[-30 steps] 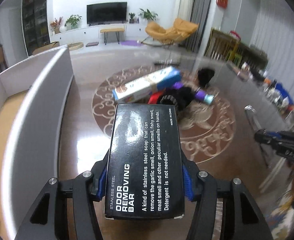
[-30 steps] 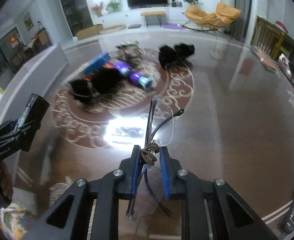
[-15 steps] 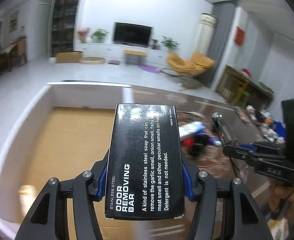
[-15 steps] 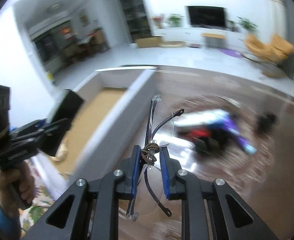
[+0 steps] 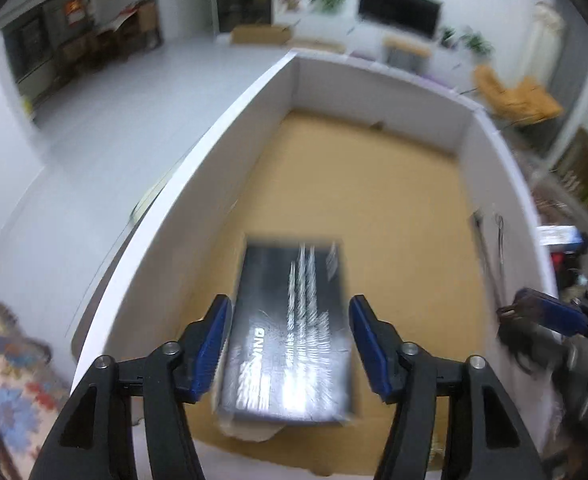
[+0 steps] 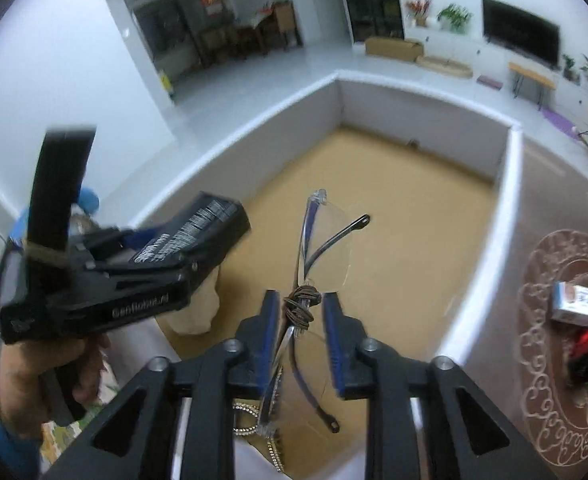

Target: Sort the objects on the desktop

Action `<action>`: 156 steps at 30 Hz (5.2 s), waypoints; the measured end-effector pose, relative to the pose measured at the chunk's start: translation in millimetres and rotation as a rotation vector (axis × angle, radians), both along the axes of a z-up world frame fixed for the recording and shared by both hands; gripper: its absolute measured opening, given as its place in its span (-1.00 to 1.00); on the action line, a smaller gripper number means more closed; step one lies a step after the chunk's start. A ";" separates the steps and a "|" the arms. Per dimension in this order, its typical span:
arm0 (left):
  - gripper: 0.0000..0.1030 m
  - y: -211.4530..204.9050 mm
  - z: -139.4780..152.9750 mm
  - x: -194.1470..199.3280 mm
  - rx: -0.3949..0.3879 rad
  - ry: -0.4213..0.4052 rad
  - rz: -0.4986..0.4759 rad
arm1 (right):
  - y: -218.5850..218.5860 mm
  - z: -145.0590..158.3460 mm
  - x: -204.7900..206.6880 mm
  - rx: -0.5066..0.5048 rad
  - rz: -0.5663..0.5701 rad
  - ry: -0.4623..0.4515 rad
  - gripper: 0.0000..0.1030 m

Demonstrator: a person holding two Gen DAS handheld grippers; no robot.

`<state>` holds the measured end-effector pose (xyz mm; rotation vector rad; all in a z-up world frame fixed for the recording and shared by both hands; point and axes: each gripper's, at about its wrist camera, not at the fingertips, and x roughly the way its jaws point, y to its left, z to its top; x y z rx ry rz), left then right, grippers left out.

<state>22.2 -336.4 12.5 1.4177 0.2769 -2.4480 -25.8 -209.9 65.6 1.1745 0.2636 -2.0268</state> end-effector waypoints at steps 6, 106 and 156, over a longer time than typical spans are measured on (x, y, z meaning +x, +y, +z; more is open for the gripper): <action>0.72 7.2 5.5 1.5 -0.075 0.022 0.032 | -7.7 -8.7 18.4 0.038 0.036 0.078 0.66; 1.00 364.8 -86.3 -88.0 -0.032 0.099 -0.506 | 481.5 -109.1 -30.6 0.194 -0.898 0.093 1.00; -0.44 414.2 -67.3 -113.9 -0.036 0.159 -0.673 | 481.8 -109.2 -30.7 0.194 -0.897 0.093 1.00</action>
